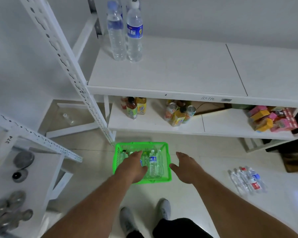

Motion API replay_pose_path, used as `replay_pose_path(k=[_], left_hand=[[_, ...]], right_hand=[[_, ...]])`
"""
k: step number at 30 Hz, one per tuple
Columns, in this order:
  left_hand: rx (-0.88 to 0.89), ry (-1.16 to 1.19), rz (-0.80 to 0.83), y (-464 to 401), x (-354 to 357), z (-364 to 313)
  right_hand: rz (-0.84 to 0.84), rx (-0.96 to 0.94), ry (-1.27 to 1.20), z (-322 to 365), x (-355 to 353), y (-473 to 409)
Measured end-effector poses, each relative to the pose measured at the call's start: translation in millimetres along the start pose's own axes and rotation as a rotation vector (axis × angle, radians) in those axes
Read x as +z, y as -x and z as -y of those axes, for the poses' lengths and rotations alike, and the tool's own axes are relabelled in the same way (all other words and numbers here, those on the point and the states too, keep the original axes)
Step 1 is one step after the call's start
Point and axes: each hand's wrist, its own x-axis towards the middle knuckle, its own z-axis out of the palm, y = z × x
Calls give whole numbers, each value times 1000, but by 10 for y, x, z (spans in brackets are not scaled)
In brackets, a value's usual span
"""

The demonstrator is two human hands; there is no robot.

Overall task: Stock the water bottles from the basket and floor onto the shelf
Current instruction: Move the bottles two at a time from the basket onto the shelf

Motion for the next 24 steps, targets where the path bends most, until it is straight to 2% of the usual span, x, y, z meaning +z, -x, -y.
replay_pose_path(k=[6,12,18,24], left_hand=[[-72,44,81,-200,226,145],[-186,152,93,-598,514,90],[-306,292,88,-1274,1105,163],[-352,378,99,-2307,1869,609]], right_hand=[[90,31,-39,-95,269,-192],[177,2,-81,-291,331,-771],[249,59,-222,-574,576,-1675],[276,147,-300,-770,1354,-2846]])
